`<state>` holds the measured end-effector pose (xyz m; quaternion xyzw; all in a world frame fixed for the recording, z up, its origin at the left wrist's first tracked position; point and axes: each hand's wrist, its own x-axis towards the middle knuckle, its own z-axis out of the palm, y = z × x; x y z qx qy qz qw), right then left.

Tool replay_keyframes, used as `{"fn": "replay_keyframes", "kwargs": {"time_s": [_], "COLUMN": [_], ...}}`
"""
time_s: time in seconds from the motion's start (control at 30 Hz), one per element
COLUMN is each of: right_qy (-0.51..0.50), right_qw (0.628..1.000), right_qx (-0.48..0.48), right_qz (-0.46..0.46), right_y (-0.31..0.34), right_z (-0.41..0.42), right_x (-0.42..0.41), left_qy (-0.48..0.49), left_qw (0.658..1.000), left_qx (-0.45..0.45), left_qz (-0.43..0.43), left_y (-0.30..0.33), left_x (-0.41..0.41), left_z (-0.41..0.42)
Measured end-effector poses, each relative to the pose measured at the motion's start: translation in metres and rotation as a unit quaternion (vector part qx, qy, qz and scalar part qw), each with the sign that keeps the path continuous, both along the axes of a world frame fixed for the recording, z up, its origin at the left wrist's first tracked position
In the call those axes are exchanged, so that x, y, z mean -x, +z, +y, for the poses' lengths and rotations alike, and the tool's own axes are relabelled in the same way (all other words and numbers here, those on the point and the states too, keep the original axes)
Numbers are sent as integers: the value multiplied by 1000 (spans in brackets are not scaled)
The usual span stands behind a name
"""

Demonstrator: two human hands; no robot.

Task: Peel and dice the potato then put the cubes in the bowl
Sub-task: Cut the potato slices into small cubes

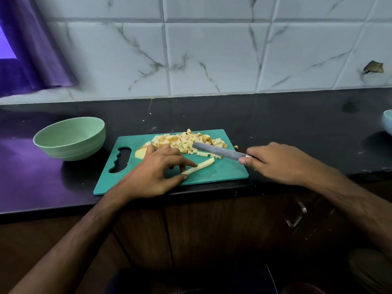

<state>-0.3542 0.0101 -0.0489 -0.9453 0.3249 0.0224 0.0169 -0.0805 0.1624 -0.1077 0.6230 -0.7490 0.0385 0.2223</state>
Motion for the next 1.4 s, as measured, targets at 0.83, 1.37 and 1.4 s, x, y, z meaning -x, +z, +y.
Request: {"fn": "replay_keyframes", "kwargs": {"time_s": [0.83,1.37,1.4], "right_qy": [-50,-57,-60], "right_qw": [999,998,998], "right_qx": [-12,20,20], "right_qz": [7,16,15], "right_y": [-26,-22,-25], "right_z": [60,71,73], "right_x": [12,2,1], "left_qy": [-16,-15,-14], "left_qw": [1000,1000,1000], "left_qx": [-3,5,5], "left_qz": [-4,-9,-9], "left_y": [-4,-5,-5], "left_x": [-1,-1,-2], "left_z": [1,0,1]}}
